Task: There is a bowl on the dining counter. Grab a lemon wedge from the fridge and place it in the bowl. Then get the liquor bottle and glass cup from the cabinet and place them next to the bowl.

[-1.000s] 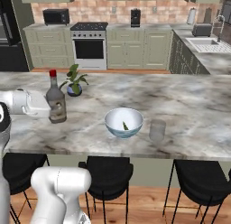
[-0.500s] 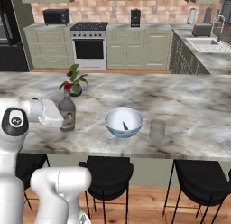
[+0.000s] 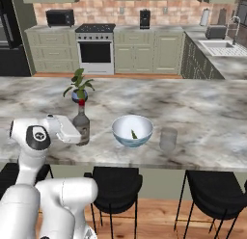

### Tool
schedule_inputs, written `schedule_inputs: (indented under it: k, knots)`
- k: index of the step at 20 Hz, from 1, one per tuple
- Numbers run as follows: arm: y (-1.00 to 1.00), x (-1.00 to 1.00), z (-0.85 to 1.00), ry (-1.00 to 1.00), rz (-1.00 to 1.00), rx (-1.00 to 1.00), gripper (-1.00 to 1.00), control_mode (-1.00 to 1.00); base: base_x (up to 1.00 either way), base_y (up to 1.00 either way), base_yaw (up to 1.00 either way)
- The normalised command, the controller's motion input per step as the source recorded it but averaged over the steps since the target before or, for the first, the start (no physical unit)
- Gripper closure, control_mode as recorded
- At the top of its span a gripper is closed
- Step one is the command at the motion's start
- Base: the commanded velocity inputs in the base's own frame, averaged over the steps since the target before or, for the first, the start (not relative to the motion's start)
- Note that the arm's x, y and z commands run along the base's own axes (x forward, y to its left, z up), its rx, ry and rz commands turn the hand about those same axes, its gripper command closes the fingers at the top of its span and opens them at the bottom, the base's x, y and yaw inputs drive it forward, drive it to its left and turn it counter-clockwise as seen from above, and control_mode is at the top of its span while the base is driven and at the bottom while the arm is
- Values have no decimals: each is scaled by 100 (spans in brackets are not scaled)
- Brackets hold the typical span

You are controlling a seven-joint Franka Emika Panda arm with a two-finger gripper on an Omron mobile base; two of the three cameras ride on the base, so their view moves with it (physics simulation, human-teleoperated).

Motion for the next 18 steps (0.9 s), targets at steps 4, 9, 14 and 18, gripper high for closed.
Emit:
schedule_inputs:
  k: [4,9,14,18]
  knots:
    - [0,60,-53,0,1,0,100,-100,0,0,0]
    - [0,52,-44,0,0,0,100,-100,0,0,0]
    - [2,47,-41,0,0,0,100,-100,0,0,0]
    - [1,29,-31,0,0,0,100,-100,0,0,0]
